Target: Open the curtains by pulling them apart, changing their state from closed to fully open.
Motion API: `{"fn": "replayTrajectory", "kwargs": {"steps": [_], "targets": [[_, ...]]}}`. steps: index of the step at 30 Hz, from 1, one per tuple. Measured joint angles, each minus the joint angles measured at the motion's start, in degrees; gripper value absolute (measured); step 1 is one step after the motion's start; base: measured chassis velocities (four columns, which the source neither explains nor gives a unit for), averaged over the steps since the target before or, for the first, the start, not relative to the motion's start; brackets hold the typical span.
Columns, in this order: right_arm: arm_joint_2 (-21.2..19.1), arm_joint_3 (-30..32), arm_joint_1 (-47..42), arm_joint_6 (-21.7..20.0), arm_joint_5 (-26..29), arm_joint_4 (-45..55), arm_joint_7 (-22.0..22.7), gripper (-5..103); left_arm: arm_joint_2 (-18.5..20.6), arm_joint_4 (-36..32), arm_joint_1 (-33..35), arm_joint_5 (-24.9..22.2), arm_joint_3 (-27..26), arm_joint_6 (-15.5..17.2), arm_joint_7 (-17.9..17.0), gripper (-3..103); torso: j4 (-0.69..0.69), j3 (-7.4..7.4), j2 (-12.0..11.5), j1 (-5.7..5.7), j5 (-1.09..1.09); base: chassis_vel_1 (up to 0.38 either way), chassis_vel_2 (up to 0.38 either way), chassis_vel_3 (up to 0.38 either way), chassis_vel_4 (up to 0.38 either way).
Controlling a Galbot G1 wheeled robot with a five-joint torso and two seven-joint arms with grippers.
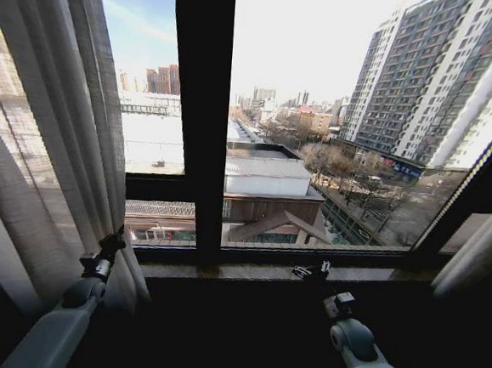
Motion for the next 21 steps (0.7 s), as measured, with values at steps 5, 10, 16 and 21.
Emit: {"fn": "replayTrajectory", "kwargs": {"steps": [5, 10, 16, 21], "targets": [[0.0, 0.0, 0.0, 0.0, 0.0, 0.0, 0.0, 100, -0.8, -0.4, 0.3, 0.0, 0.1, -0.2, 0.0, 0, -0.02, 0.0, 0.0, 0.0, 0.01, 0.008, 0.003, -0.005, -0.011], [0.0, 0.0, 0.0, 0.0, 0.0, 0.0, 0.0, 100, -1.0, -0.2, 0.1, 0.1, 0.3, -0.4, 0.0, 0, -0.02, 0.0, 0.0, 0.0, 0.01, 0.071, 0.064, -0.068, -0.066], [0.0, 0.0, 0.0, 0.0, 0.0, 0.0, 0.0, 100, -0.6, 0.3, -0.3, 0.2, 0.5, -0.5, 0.0, 0, -0.01, 0.0, 0.0, 0.0, 0.02, 0.171, 0.171, -0.151, -0.173], [0.0, 0.0, 0.0, 0.0, 0.0, 0.0, 0.0, 100, -0.6, 0.5, -0.4, 0.2, 0.5, -0.7, -0.1, 0, 0.01, 0.0, 0.0, 0.0, -0.01, 0.233, 0.25, -0.236, -0.23]]}}
